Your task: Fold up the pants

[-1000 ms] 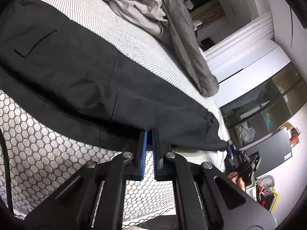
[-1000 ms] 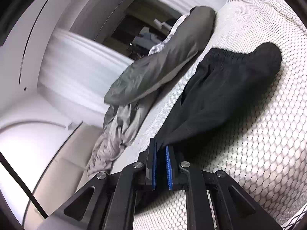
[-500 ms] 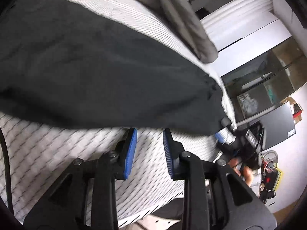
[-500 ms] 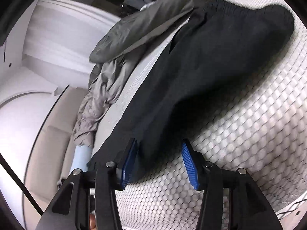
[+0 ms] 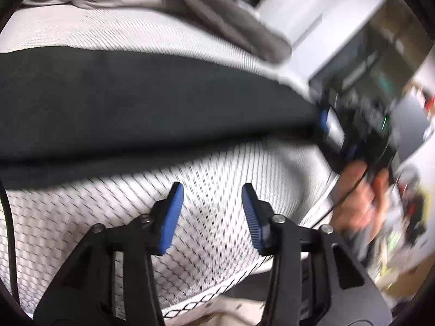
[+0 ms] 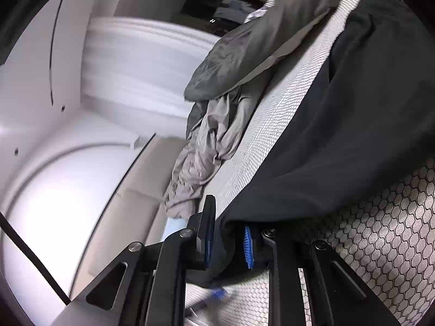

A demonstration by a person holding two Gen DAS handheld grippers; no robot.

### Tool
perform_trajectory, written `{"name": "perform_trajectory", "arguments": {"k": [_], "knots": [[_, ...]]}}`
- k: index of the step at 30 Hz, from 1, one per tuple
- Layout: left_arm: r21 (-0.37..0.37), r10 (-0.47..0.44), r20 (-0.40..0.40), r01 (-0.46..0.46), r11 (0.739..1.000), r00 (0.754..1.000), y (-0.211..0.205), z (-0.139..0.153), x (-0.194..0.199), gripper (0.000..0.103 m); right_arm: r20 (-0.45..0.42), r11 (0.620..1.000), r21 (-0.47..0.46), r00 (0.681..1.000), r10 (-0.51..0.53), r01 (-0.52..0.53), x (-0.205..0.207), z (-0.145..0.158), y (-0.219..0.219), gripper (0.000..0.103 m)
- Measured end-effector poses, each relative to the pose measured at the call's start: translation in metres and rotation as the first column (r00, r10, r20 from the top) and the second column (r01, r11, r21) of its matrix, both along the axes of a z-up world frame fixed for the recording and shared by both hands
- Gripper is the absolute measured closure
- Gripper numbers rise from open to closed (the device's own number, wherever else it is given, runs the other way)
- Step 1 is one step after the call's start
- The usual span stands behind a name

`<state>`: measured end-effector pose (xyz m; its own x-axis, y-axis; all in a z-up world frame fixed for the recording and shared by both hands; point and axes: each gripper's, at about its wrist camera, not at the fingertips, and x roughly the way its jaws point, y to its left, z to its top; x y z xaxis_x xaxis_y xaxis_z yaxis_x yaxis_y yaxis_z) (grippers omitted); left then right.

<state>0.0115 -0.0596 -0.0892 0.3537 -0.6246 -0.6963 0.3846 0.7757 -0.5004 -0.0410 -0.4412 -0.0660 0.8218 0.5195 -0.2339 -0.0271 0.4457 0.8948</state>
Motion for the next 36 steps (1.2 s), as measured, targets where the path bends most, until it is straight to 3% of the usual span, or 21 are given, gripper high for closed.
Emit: {"name": "perform_trajectory", "arguments": {"k": [2, 6, 11, 13, 16, 17, 23, 26, 29, 31, 33, 34, 36], "knots": [[-0.027, -0.013, -0.054, 0.012, 1.0, 0.998, -0.007, -0.014, 0.005, 0.063, -0.007, 1.0, -0.003, 1.0, -0.004, 0.004, 0.001, 0.002, 0.002, 0.084], [-0.195, 0.078, -0.141, -0.105, 0.975, 0.987, 0.009, -0.027, 0.029, 0.063, -0.017, 1.0, -0.015, 1.0, 0.0, 0.0, 0.0, 0.004, 0.003, 0.084], [-0.234, 0.191, -0.198, -0.236, 0.943, 0.961, 0.032, -0.039, 0.051, 0.063, -0.012, 0.999, -0.037, 1.0, 0.015, -0.015, -0.001, 0.009, 0.003, 0.084], [-0.247, 0.231, -0.222, -0.284, 0.926, 0.947, 0.039, -0.045, 0.06, 0.067, -0.01, 0.998, -0.055, 1.0, 0.017, -0.017, -0.003, 0.011, 0.002, 0.084], [-0.253, 0.291, -0.217, -0.341, 0.905, 0.932, 0.053, -0.049, 0.064, 0.095, -0.018, 0.995, -0.098, 1.0, 0.018, -0.019, -0.005, 0.011, 0.002, 0.083], [-0.248, 0.293, -0.215, -0.343, 0.906, 0.932, 0.059, -0.051, 0.064, 0.103, -0.027, 0.993, -0.118, 1.0, 0.016, -0.019, -0.005, 0.01, 0.002, 0.083], [-0.206, 0.219, -0.154, -0.248, 0.947, 0.963, 0.053, -0.038, 0.028, 0.103, -0.178, 0.973, -0.227, 0.984, 0.006, -0.047, -0.017, -0.011, -0.008, 0.08], [-0.19, 0.175, -0.196, -0.212, 0.959, 0.965, 0.063, -0.044, 0.019, 0.103, -0.31, 0.97, -0.229, 0.951, 0.003, -0.078, -0.027, -0.033, -0.02, 0.076], [-0.181, 0.165, -0.173, -0.196, 0.964, 0.971, 0.072, -0.039, 0.008, 0.103, -0.295, 0.975, -0.214, 0.955, 0.0, -0.066, -0.036, -0.035, -0.035, 0.075], [-0.169, 0.169, -0.15, -0.194, 0.967, 0.974, 0.072, -0.026, 0.002, 0.103, -0.273, 0.969, -0.246, 0.96, -0.055, -0.014, -0.043, -0.027, -0.048, 0.067], [-0.145, 0.19, -0.104, -0.204, 0.968, 0.976, 0.077, -0.012, -0.001, 0.091, -0.244, 0.965, -0.255, 0.961, -0.132, 0.068, -0.051, -0.02, -0.064, 0.055], [-0.13, 0.206, -0.075, -0.215, 0.968, 0.976, 0.082, -0.004, -0.002, 0.085, -0.231, 0.96, -0.254, 0.956, -0.18, 0.119, -0.054, -0.017, -0.075, 0.055], [-0.114, 0.225, -0.025, -0.226, 0.967, 0.974, 0.088, 0.007, -0.006, 0.061, -0.249, 0.941, -0.268, 0.928, -0.276, 0.208, -0.056, -0.016, -0.096, 0.05]]}}
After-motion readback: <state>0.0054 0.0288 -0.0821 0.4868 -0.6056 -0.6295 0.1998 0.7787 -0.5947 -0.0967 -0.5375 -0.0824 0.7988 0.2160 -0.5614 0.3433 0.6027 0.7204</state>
